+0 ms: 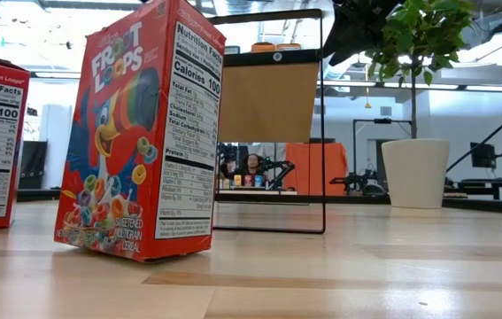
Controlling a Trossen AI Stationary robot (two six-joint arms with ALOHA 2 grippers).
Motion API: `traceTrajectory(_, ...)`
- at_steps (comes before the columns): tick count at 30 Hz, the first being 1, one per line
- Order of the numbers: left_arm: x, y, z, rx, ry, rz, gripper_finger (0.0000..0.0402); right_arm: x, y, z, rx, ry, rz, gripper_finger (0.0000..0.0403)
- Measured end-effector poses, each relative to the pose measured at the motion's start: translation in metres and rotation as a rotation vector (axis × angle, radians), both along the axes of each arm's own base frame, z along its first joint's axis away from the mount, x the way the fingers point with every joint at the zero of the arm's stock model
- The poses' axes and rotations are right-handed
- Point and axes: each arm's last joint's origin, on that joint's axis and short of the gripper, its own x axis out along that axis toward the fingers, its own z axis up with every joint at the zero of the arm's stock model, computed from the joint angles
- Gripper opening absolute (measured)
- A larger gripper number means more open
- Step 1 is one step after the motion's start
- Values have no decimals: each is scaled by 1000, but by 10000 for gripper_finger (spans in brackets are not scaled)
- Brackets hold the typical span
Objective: Stack cereal on shelf
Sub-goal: Put the top red cereal box into the shelf
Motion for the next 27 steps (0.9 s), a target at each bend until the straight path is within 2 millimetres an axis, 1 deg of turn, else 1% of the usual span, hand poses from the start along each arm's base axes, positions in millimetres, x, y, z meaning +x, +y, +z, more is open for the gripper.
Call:
traceTrajectory(3, -15, -9, 0, -91, 86, -28, 80, 0, 0, 0, 0, 0, 0, 245)
traceTrajectory(7, -23, -24, -6, -134, 152, -87, 152, 0, 0, 0, 0, 0, 0, 245)
traceTrajectory(9, -25, -34, -14, -105, 174, -168, 187, 0, 0, 0, 0, 0, 0, 245)
traceTrajectory(11, -25, -42, -24, -38, 178, -243, 217, 0, 0, 0, 0, -1, 0, 245)
traceTrajectory(14, -22, -51, -41, 30, 182, -286, 251, 0, 0, 0, 7, -5, -7, 245)
traceTrajectory(16, -20, -56, -52, 21, 183, -290, 267, 0, 0, 0, 10, -7, -11, 245)
traceTrajectory(19, -18, -59, -71, 20, 210, -281, 278, 0, 0, 0, 12, -9, -12, 245)
traceTrajectory(23, -18, -59, -96, 32, 251, -274, 278, 0, 0, 0, 18, -13, -18, 245)
traceTrajectory(27, -17, -59, -115, 38, 252, -279, 279, 0, 0, 0, 19, -13, -19, 245)
